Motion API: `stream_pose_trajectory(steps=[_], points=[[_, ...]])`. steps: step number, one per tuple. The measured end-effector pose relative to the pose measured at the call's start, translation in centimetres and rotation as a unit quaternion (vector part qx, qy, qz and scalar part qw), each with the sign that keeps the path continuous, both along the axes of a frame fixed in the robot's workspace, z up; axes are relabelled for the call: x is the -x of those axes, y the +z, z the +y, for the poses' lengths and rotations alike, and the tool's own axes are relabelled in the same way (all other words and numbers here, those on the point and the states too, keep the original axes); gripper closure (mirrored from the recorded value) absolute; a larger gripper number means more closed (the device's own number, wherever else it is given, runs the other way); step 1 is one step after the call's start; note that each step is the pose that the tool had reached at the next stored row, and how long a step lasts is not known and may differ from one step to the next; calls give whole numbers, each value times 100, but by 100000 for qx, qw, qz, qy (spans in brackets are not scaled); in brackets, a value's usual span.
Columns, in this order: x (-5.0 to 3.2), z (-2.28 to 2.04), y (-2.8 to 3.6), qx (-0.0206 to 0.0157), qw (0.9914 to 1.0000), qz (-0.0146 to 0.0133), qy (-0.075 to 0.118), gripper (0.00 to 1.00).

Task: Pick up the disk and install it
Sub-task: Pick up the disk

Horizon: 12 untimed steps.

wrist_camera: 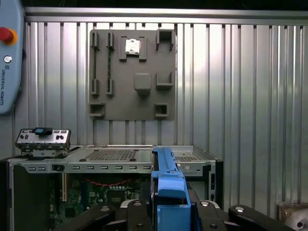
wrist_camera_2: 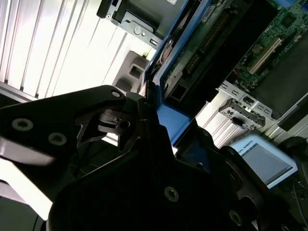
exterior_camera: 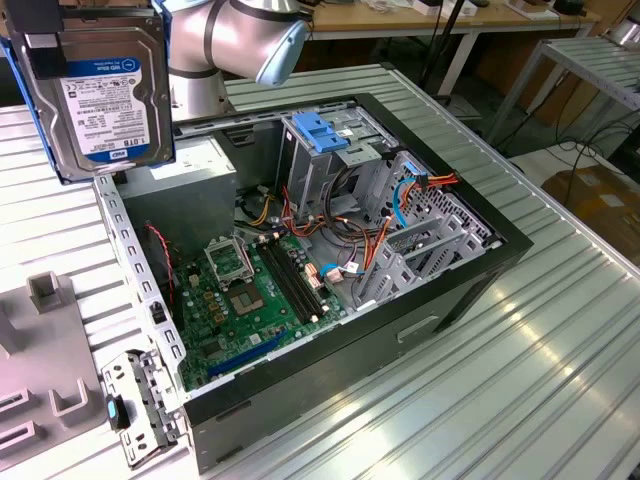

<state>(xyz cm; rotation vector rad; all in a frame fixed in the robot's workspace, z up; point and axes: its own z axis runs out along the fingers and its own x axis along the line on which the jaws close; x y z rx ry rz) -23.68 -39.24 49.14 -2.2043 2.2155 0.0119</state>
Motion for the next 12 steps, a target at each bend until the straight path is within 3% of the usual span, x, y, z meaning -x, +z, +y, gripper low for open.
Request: stream_pose_trajectory(steps=[12], points=[[-203,-13,-14,-5,100000,-4,0,63]])
